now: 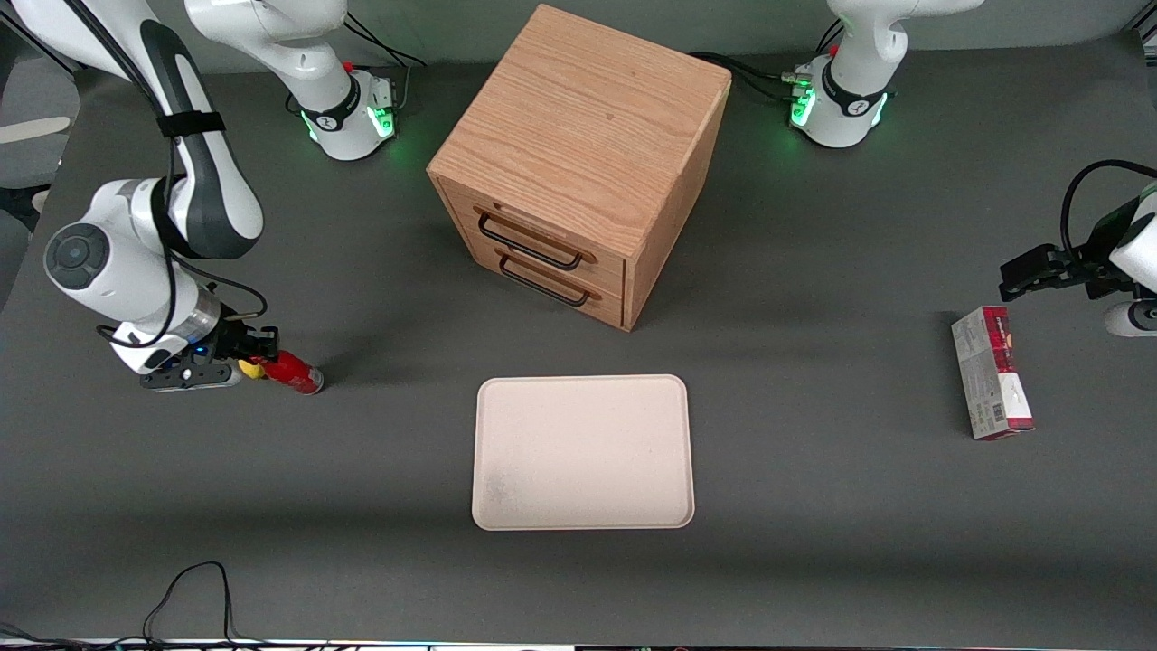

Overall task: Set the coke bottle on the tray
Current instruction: 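Lift the bottle and swing it upright with the right gripper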

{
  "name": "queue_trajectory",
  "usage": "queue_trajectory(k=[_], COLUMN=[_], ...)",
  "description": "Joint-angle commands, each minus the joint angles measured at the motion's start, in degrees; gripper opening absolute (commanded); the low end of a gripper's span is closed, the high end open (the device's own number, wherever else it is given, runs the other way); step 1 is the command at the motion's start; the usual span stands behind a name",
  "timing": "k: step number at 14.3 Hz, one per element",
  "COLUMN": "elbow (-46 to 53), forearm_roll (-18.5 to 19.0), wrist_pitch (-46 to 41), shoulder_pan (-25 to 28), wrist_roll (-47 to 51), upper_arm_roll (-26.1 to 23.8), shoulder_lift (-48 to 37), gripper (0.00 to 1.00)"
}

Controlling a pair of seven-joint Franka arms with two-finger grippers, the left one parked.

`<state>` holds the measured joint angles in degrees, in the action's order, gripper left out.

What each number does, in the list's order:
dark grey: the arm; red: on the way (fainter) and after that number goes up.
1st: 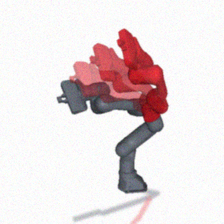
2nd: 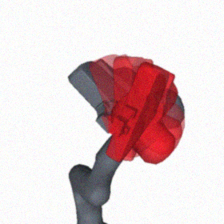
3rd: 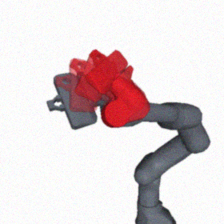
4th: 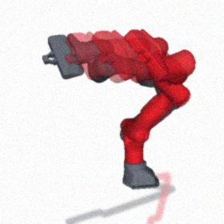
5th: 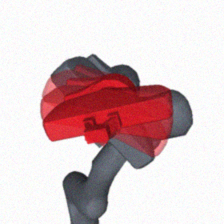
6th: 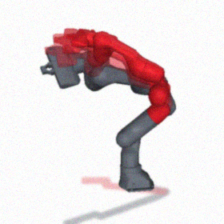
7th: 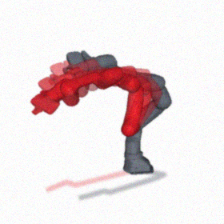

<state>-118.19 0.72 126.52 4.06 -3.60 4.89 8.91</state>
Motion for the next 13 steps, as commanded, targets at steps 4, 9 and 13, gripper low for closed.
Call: queue_trajectory(k=[4, 9, 13], elbow=[28.5, 46.0, 57.4], forearm_roll=[-0.2, -1.4, -1.7], wrist_pitch=[-28.7, -44.5, -44.3], shoulder_pan=[0.3, 0.2, 0.3], wrist_roll=[-1.4, -1.4, -1.2], upper_arm_roll=[0.2, 0.0, -4.4], shoulder_lift=[-0.3, 1.5, 11.5], gripper=[0.00, 0.00, 0.00])
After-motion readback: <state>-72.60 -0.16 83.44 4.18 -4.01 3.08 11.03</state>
